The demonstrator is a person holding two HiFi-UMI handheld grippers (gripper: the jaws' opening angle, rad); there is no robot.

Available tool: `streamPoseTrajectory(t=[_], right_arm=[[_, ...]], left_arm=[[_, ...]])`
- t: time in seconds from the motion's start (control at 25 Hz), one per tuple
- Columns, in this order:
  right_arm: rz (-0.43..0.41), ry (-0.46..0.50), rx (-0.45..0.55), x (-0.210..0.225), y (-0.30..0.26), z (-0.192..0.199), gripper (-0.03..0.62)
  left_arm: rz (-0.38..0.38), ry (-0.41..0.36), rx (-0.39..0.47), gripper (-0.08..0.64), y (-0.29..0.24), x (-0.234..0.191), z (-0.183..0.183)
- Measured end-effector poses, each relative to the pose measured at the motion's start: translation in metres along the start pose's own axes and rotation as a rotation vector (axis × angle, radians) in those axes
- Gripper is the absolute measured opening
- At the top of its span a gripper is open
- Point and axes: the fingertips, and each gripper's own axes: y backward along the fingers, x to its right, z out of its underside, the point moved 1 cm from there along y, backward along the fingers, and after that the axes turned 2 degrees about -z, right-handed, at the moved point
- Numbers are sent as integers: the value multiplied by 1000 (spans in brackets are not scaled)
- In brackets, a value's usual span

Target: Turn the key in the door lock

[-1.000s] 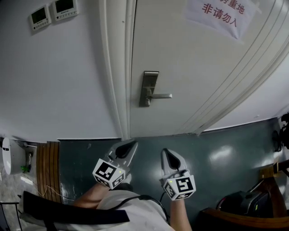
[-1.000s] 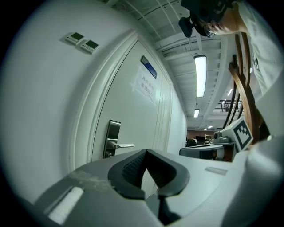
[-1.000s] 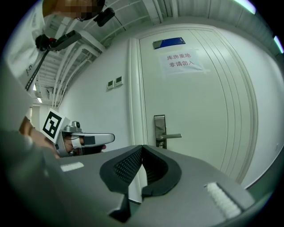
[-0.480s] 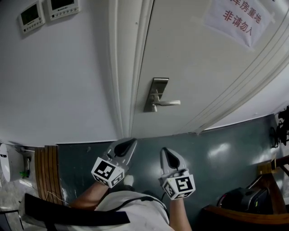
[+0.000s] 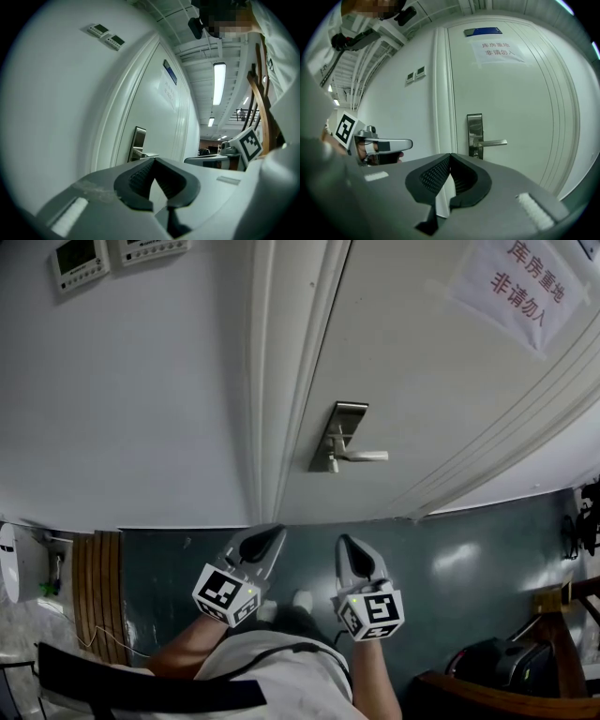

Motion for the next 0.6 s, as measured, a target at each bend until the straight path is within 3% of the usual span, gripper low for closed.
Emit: streamPoseTrajectory(t=[0.24, 0.6], right_arm=[[5, 118, -35, 27, -32, 4, 8], [-40, 222, -85, 62, -85, 10, 11]], left_arm=[[-47, -5, 18, 6, -10, -1, -6], [-141, -5, 35, 5, -41, -11, -5]])
